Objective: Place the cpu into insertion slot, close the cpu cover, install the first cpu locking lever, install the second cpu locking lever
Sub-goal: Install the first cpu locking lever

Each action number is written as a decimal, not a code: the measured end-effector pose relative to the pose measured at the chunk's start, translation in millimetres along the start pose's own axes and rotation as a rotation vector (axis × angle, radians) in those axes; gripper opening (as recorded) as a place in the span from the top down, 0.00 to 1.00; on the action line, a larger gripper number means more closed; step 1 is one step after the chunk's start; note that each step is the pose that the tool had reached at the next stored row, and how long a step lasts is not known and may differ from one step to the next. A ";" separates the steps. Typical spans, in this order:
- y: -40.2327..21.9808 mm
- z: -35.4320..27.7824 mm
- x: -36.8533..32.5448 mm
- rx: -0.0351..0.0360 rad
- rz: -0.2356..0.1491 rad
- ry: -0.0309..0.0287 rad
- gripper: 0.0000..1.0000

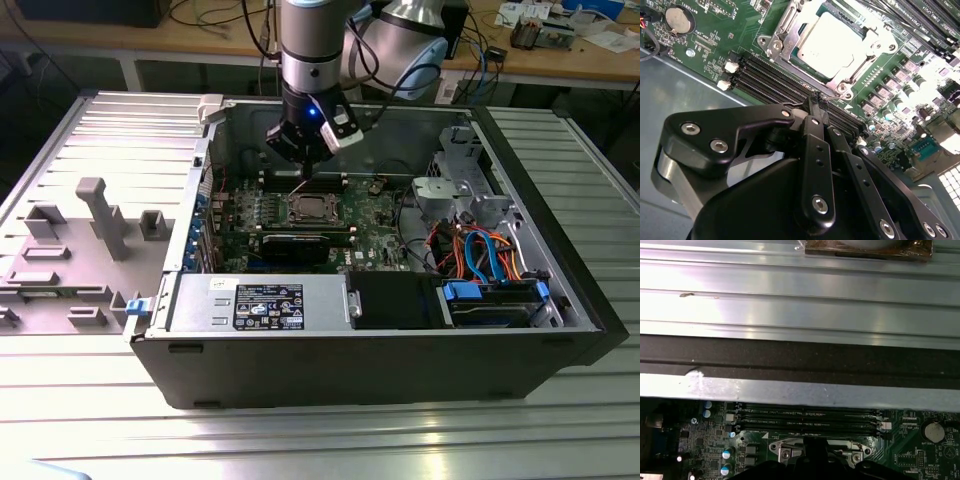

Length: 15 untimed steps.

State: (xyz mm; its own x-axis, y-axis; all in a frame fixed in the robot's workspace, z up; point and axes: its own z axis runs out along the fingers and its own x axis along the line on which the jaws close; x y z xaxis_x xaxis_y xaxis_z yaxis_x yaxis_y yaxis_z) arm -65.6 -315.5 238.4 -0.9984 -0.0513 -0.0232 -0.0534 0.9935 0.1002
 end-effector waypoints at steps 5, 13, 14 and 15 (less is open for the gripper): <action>0.8 0.7 -2.9 -0.0003 0.000 -0.0004 0.89; 2.3 4.8 -9.4 -0.0002 0.000 -0.0002 0.89; 2.3 6.0 -10.1 -0.0002 0.000 -0.0002 0.89; 2.3 7.1 -10.7 -0.0001 0.000 -0.0001 0.89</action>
State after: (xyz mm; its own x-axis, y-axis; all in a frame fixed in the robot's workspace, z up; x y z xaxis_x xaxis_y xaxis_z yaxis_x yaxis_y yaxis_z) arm -54.9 -311.9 231.8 -0.9984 -0.0511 -0.0234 -0.0532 0.9935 0.1004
